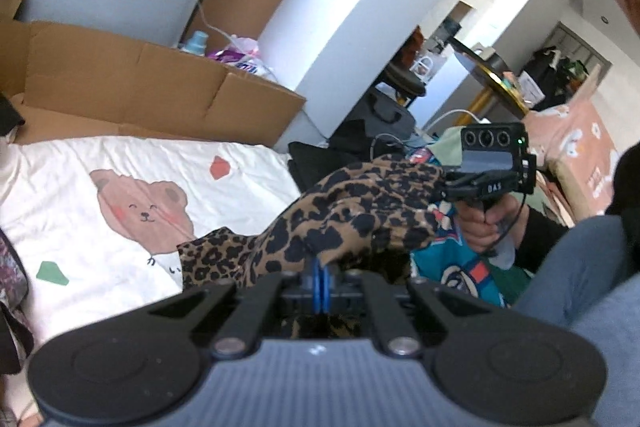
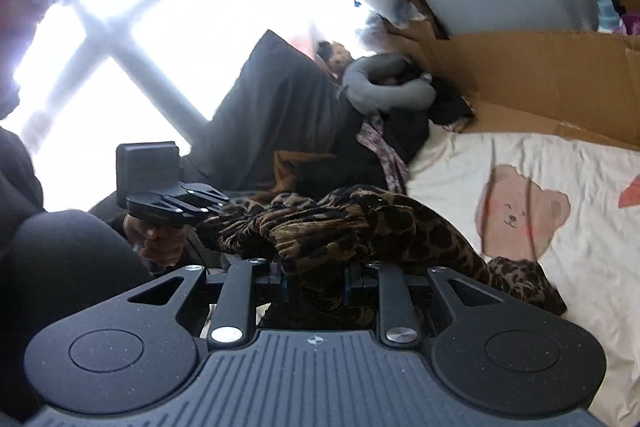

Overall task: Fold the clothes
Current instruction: 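Lift the leopard-print trousers off the pile with both tools and pull them apart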

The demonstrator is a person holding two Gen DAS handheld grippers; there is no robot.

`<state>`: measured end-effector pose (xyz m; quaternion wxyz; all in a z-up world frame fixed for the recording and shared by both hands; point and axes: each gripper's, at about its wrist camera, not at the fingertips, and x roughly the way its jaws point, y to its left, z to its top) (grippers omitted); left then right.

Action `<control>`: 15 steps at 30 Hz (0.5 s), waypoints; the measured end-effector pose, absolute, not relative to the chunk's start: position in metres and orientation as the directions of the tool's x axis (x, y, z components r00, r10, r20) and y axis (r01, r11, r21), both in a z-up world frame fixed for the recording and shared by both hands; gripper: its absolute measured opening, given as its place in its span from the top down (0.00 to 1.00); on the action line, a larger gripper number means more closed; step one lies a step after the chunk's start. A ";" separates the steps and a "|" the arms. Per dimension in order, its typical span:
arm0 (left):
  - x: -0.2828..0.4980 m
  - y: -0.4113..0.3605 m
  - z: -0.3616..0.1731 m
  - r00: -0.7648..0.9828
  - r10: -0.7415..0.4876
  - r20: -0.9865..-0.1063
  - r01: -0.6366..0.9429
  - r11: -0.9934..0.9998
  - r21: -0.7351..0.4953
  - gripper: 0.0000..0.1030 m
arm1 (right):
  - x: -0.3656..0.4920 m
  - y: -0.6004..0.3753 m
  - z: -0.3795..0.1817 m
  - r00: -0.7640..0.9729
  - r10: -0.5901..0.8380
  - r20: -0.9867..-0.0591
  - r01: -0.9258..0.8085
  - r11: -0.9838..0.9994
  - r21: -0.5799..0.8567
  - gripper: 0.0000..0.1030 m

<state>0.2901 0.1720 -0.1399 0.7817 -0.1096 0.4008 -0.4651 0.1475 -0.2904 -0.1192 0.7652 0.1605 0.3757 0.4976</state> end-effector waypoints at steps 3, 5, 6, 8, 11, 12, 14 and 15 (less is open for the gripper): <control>0.302 0.168 -0.153 0.264 -0.792 -0.550 0.634 0.572 -0.520 0.98 | 0.155 -0.285 -0.134 0.221 0.866 -0.448 -0.623 0.479 0.618 0.77; 0.309 0.164 -0.161 0.279 -0.774 -0.568 0.626 0.595 -0.504 0.98 | 0.166 -0.277 -0.149 0.229 0.840 -0.493 -0.598 0.521 0.610 0.77; 0.314 0.164 -0.167 0.284 -0.771 -0.571 0.619 0.602 -0.505 0.98 | 0.172 -0.273 -0.157 0.229 0.822 -0.522 -0.588 0.544 0.598 0.76; 0.327 0.164 -0.182 0.293 -0.762 -0.577 0.607 0.615 -0.503 0.98 | 0.180 -0.268 -0.170 0.223 0.799 -0.559 -0.578 0.570 0.584 0.76; 0.341 0.164 -0.207 0.303 -0.743 -0.598 0.583 0.640 -0.500 0.98 | 0.195 -0.261 -0.193 0.215 0.775 -0.594 -0.550 0.599 0.582 0.76; 0.348 0.165 -0.215 0.305 -0.736 -0.604 0.573 0.649 -0.501 0.98 | 0.200 -0.258 -0.200 0.212 0.769 -0.603 -0.542 0.606 0.583 0.76; 0.359 0.165 -0.231 0.309 -0.725 -0.616 0.552 0.664 -0.505 0.98 | 0.210 -0.253 -0.214 0.207 0.758 -0.619 -0.530 0.619 0.580 0.76; 0.359 0.163 -0.236 0.310 -0.723 -0.617 0.542 0.668 -0.510 0.98 | 0.214 -0.250 -0.221 0.206 0.752 -0.627 -0.527 0.625 0.576 0.76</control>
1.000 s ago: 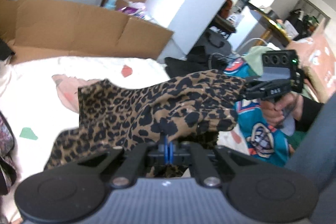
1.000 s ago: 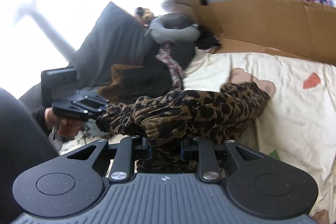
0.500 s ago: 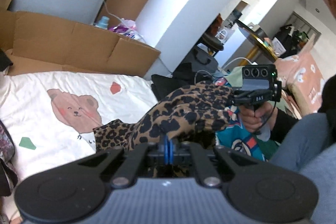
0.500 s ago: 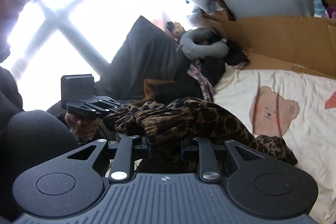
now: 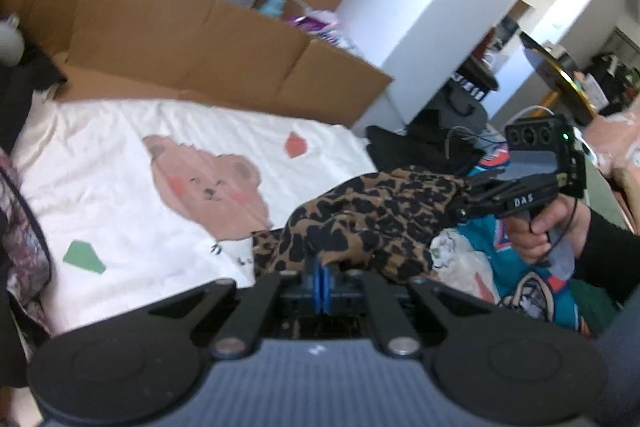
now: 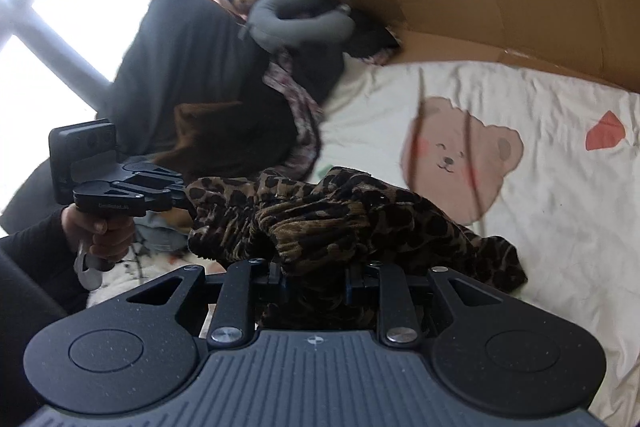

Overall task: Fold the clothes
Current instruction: 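Lift the leopard-print trousers off the pile with both tools and pull them apart, then lower the trousers onto the duvet with both tools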

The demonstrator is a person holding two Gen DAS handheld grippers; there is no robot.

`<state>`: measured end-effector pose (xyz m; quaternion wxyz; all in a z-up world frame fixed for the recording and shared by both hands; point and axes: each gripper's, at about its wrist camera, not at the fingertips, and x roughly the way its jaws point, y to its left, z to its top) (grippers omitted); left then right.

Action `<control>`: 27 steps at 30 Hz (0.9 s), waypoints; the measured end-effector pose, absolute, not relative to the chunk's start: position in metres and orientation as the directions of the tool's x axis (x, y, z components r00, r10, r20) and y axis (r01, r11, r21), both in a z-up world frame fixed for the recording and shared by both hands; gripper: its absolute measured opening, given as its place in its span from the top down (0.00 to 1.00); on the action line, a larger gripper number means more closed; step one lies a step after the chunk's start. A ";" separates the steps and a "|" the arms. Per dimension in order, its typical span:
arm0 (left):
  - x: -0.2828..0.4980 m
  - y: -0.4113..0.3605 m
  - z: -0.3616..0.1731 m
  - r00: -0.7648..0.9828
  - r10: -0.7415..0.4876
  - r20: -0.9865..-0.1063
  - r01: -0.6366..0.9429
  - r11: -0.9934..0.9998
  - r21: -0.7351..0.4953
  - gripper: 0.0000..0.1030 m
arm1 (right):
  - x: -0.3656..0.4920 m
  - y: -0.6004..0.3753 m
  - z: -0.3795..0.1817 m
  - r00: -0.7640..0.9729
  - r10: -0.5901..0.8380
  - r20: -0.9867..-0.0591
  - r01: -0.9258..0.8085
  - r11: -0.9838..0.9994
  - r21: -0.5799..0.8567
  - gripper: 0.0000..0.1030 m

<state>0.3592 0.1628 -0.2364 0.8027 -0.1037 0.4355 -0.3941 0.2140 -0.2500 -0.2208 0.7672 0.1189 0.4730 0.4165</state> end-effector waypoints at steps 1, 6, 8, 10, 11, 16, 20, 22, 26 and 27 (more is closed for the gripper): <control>0.357 0.162 -0.242 0.311 -0.720 -0.620 0.532 0.673 -0.514 0.98 | 0.218 -0.247 -0.227 0.204 0.745 -0.635 -0.523 0.631 0.573 0.75; 0.341 0.156 -0.269 0.317 -0.707 -0.632 0.490 0.693 -0.530 0.98 | 0.241 -0.231 -0.260 0.191 0.710 -0.677 -0.491 0.667 0.561 0.75; 0.348 0.146 -0.285 0.317 -0.695 -0.645 0.471 0.706 -0.529 0.98 | 0.250 -0.225 -0.271 0.189 0.698 -0.691 -0.498 0.674 0.546 0.73; 0.357 0.144 -0.302 0.319 -0.673 -0.667 0.450 0.727 -0.518 0.98 | 0.261 -0.219 -0.283 0.197 0.673 -0.713 -0.488 0.698 0.524 0.70; 0.361 0.145 -0.311 0.321 -0.663 -0.676 0.439 0.737 -0.515 0.98 | 0.266 -0.215 -0.289 0.201 0.659 -0.724 -0.484 0.710 0.512 0.69; 0.385 0.149 -0.345 0.337 -0.631 -0.699 0.368 0.771 -0.519 0.98 | 0.291 -0.198 -0.312 0.241 0.595 -0.766 -0.477 0.760 0.440 0.68; 0.394 0.154 -0.362 0.347 -0.611 -0.712 0.328 0.790 -0.518 0.98 | 0.297 -0.196 -0.316 0.274 0.567 -0.777 -0.466 0.785 0.408 0.65; 0.398 0.155 -0.371 0.344 -0.596 -0.725 0.298 0.802 -0.518 0.97 | 0.300 -0.199 -0.316 0.288 0.563 -0.775 -0.448 0.794 0.411 0.63; 0.403 0.155 -0.382 0.330 -0.546 -0.770 0.239 0.838 -0.492 0.91 | 0.304 -0.206 -0.310 0.297 0.557 -0.775 -0.401 0.810 0.428 0.54; 0.403 0.155 -0.381 0.331 -0.528 -0.782 0.230 0.849 -0.476 0.91 | 0.303 -0.209 -0.305 0.307 0.552 -0.775 -0.393 0.815 0.426 0.54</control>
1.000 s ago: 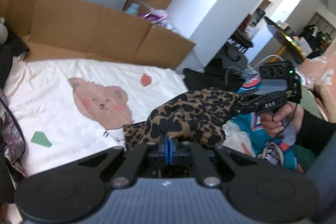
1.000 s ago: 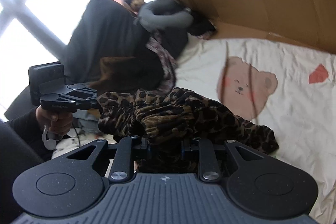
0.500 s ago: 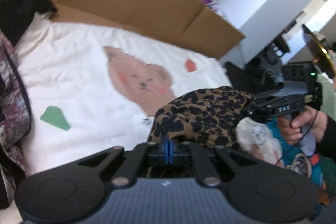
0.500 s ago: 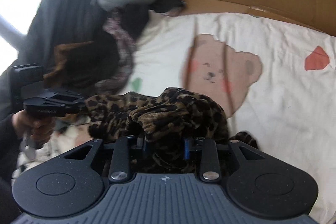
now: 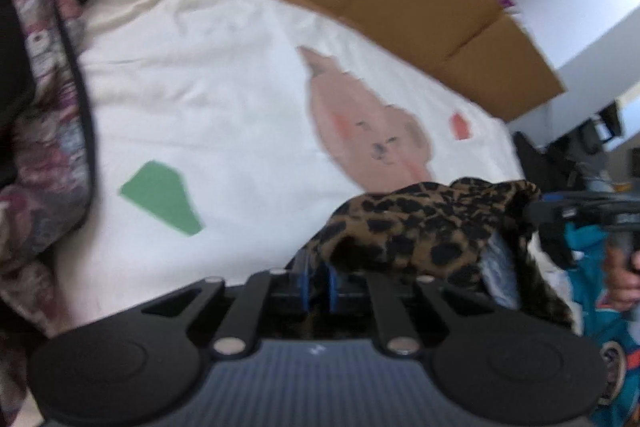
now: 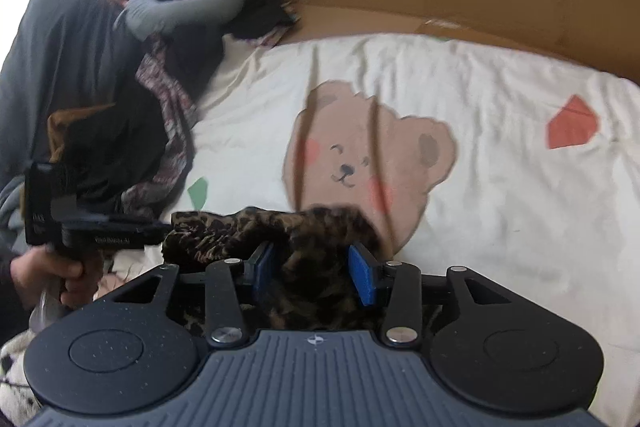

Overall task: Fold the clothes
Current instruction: 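Lower the trousers onto the duvet with both tools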

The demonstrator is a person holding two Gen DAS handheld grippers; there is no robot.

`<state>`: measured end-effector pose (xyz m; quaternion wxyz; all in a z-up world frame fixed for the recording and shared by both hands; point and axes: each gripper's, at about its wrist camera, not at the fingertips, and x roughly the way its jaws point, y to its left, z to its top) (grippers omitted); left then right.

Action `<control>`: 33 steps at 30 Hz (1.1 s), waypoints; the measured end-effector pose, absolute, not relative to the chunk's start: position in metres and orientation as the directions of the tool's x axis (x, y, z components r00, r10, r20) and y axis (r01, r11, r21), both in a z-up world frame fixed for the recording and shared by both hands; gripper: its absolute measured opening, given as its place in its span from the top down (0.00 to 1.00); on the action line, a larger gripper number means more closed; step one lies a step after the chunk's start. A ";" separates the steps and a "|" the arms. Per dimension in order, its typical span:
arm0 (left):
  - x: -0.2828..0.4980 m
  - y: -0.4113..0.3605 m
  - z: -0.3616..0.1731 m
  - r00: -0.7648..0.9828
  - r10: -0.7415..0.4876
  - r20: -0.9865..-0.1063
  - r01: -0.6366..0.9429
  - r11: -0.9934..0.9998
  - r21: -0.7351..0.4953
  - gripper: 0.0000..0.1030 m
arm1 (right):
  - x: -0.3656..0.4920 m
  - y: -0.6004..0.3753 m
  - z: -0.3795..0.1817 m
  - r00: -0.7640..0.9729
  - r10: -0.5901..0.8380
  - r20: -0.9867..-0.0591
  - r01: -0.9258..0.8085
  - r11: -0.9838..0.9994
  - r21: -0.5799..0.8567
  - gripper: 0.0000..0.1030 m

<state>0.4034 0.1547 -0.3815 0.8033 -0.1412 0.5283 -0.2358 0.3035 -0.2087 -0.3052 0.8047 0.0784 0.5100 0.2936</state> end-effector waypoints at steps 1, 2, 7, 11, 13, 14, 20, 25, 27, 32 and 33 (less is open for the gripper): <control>0.402 0.156 -0.379 0.338 -0.520 -0.785 0.225 0.854 -0.469 0.91 | 0.303 -0.211 -0.301 0.318 0.548 -0.774 -0.384 0.821 0.423 0.54; 0.401 0.158 -0.375 0.348 -0.518 -0.781 0.218 0.855 -0.470 0.86 | 0.302 -0.213 -0.296 0.328 0.543 -0.773 -0.376 0.826 0.420 0.53; 0.387 0.160 -0.361 0.381 -0.493 -0.782 0.187 0.869 -0.458 0.71 | 0.278 -0.225 -0.270 0.366 0.525 -0.768 -0.357 0.842 0.405 0.53; 0.375 0.160 -0.349 0.403 -0.498 -0.768 0.166 0.865 -0.474 0.70 | 0.249 -0.216 -0.260 0.345 0.466 -0.815 -0.402 0.858 0.320 0.54; 0.370 0.159 -0.344 0.402 -0.497 -0.769 0.176 0.866 -0.468 0.68 | 0.235 -0.213 -0.258 0.319 0.465 -0.826 -0.407 0.854 0.324 0.54; 0.368 0.159 -0.342 0.401 -0.496 -0.770 0.181 0.867 -0.465 0.67 | 0.230 -0.211 -0.257 0.312 0.464 -0.829 -0.413 0.852 0.321 0.54; 0.361 0.167 -0.342 0.406 -0.483 -0.776 0.160 0.873 -0.460 0.67 | 0.194 -0.186 -0.251 0.253 0.481 -0.840 -0.471 0.819 0.327 0.54; 0.357 0.171 -0.345 0.402 -0.480 -0.780 0.159 0.875 -0.457 0.67 | 0.181 -0.167 -0.261 0.190 0.456 -0.869 -0.496 0.809 0.316 0.54; 0.357 0.172 -0.348 0.401 -0.478 -0.782 0.154 0.876 -0.457 0.67 | 0.179 -0.163 -0.270 0.154 0.450 -0.880 -0.486 0.809 0.329 0.54; 0.357 0.172 -0.354 0.392 -0.479 -0.785 0.146 0.875 -0.461 0.67 | 0.179 -0.154 -0.280 0.142 0.439 -0.887 -0.498 0.806 0.320 0.54; 0.357 0.172 -0.355 0.391 -0.479 -0.786 0.147 0.875 -0.461 0.67 | 0.179 -0.152 -0.281 0.140 0.434 -0.890 -0.498 0.808 0.316 0.54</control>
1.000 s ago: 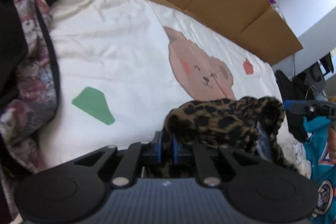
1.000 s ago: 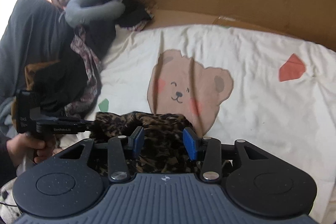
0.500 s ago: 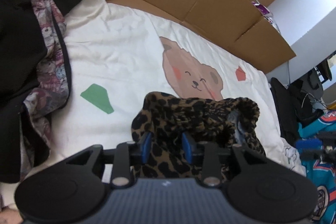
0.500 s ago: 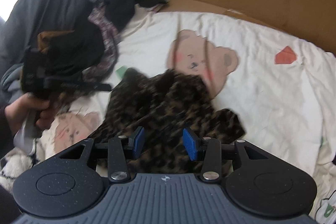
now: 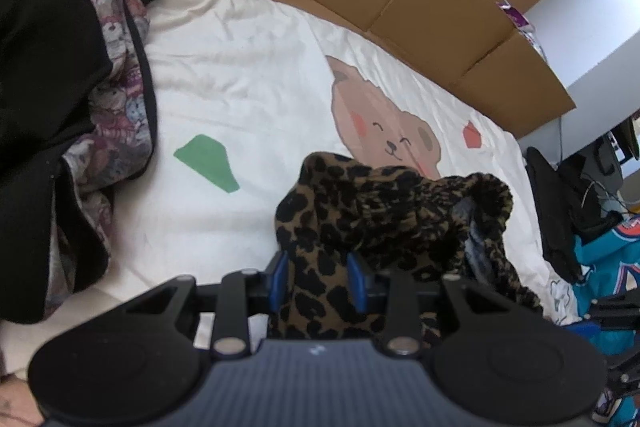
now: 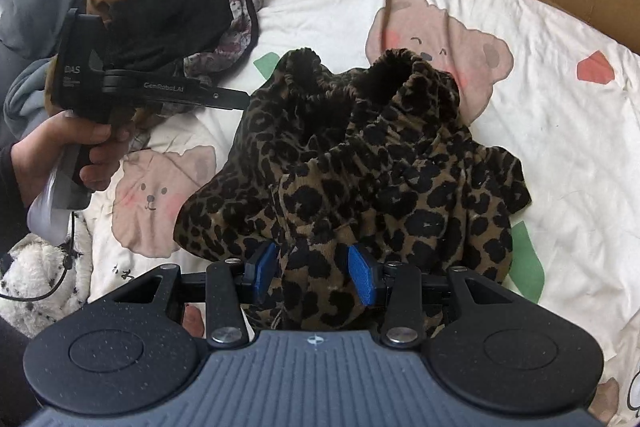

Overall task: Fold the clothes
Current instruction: 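Lower the trousers onto the duvet with both tools, then stretch the trousers waistband flat across the duvet with both tools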

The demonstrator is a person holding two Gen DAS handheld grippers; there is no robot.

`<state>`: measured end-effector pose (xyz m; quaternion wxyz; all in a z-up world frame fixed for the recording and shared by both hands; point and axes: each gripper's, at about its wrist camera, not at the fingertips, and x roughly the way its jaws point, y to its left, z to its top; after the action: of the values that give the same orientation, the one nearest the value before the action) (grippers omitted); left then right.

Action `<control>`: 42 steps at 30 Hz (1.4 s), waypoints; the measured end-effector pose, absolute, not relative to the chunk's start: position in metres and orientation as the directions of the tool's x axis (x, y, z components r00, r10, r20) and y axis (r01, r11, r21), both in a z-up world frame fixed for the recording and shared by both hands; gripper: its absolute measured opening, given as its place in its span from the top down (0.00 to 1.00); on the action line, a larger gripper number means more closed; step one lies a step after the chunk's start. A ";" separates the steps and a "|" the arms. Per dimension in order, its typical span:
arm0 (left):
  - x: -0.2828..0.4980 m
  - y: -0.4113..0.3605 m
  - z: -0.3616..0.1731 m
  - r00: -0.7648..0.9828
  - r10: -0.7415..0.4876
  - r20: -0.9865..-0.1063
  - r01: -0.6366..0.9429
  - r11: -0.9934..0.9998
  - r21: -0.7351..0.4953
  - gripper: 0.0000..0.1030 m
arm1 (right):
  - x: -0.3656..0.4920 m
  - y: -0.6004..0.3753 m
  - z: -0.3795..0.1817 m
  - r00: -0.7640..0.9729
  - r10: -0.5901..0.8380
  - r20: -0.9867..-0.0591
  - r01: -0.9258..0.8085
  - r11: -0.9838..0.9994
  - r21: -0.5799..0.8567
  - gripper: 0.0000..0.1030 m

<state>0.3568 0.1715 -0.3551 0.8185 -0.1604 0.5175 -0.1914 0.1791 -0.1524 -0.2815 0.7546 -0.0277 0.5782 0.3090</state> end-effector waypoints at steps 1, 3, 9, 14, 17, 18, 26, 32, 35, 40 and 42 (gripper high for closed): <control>0.357 0.171 -0.355 0.391 -0.479 -0.786 0.151 0.876 -0.459 0.67 | 0.179 -0.150 -0.283 0.139 0.430 -0.892 -0.499 0.809 0.312 0.54; 0.357 0.170 -0.355 0.390 -0.480 -0.786 0.157 0.876 -0.457 0.67 | 0.181 -0.145 -0.288 0.134 0.416 -0.900 -0.510 0.808 0.297 0.54; 0.356 0.173 -0.357 0.393 -0.466 -0.793 0.159 0.883 -0.441 0.67 | 0.177 -0.129 -0.302 0.111 0.375 -0.920 -0.586 0.773 0.244 0.74; 0.357 0.173 -0.359 0.400 -0.455 -0.796 0.159 0.889 -0.429 0.67 | 0.178 -0.137 -0.290 0.148 0.383 -0.912 -0.614 0.758 0.219 0.92; 0.360 0.170 -0.360 0.403 -0.449 -0.798 0.174 0.893 -0.415 0.65 | 0.183 -0.151 -0.279 0.190 0.376 -0.907 -0.600 0.775 0.196 0.93; 0.362 0.169 -0.361 0.404 -0.446 -0.799 0.180 0.895 -0.408 0.65 | 0.185 -0.156 -0.277 0.206 0.371 -0.905 -0.595 0.782 0.185 0.93; 0.376 0.154 -0.355 0.428 -0.404 -0.808 0.263 0.911 -0.317 0.59 | 0.206 -0.201 -0.262 0.358 0.290 -0.888 -0.512 0.856 0.073 0.94; 0.383 0.135 -0.346 0.443 -0.401 -0.802 0.376 0.895 -0.240 0.59 | 0.224 -0.233 -0.262 0.426 0.242 -0.872 -0.447 0.894 0.030 0.94; 0.386 0.123 -0.345 0.436 -0.409 -0.802 0.442 0.873 -0.206 0.59 | 0.229 -0.242 -0.263 0.449 0.227 -0.864 -0.432 0.902 0.012 0.94; 0.392 0.100 -0.350 0.431 -0.397 -0.810 0.541 0.832 -0.120 0.59 | 0.238 -0.249 -0.268 0.474 0.217 -0.853 -0.426 0.905 -0.006 0.94; 0.396 0.091 -0.353 0.433 -0.383 -0.816 0.572 0.816 -0.079 0.59 | 0.244 -0.250 -0.271 0.482 0.216 -0.849 -0.428 0.904 -0.014 0.94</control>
<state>0.3958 0.0913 -0.3532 0.8400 0.1054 0.4501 -0.2843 0.2436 -0.2499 -0.2705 0.8536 -0.1124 0.4724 0.1886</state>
